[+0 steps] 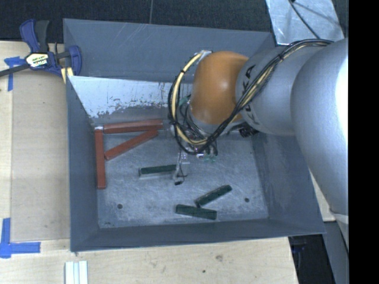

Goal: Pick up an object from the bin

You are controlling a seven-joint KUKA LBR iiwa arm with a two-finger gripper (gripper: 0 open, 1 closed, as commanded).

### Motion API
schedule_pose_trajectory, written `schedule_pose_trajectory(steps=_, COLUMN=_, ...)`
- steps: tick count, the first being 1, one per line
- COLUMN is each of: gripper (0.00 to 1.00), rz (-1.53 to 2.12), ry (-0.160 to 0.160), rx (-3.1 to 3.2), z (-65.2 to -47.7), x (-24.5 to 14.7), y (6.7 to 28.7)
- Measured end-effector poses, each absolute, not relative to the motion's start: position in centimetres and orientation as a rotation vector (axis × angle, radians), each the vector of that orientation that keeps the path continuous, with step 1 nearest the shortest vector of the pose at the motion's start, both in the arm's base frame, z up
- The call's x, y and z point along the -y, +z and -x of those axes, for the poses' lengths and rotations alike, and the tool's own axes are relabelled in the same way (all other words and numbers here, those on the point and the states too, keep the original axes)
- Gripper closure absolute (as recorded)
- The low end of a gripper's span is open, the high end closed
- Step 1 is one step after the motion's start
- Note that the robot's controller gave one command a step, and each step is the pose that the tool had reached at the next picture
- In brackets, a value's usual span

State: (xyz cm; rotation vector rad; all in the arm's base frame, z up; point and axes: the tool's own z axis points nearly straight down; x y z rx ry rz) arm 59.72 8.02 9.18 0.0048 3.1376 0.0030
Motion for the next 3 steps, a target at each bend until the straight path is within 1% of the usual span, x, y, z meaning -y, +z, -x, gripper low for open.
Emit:
schedule_pose_trajectory(steps=1, gripper=0.00, rz=0.259, ry=0.000, rx=-3.128, z=-57.7, x=-10.0, y=7.0)
schedule_pose_trajectory(steps=2, gripper=1.00, rz=0.259, ry=0.002, rx=-3.125, z=-57.8, x=-10.0, y=7.2)
schedule_pose_trajectory(steps=3, gripper=1.00, rz=0.727, ry=-0.001, rx=-3.045, z=-56.8, x=-10.0, y=22.8)
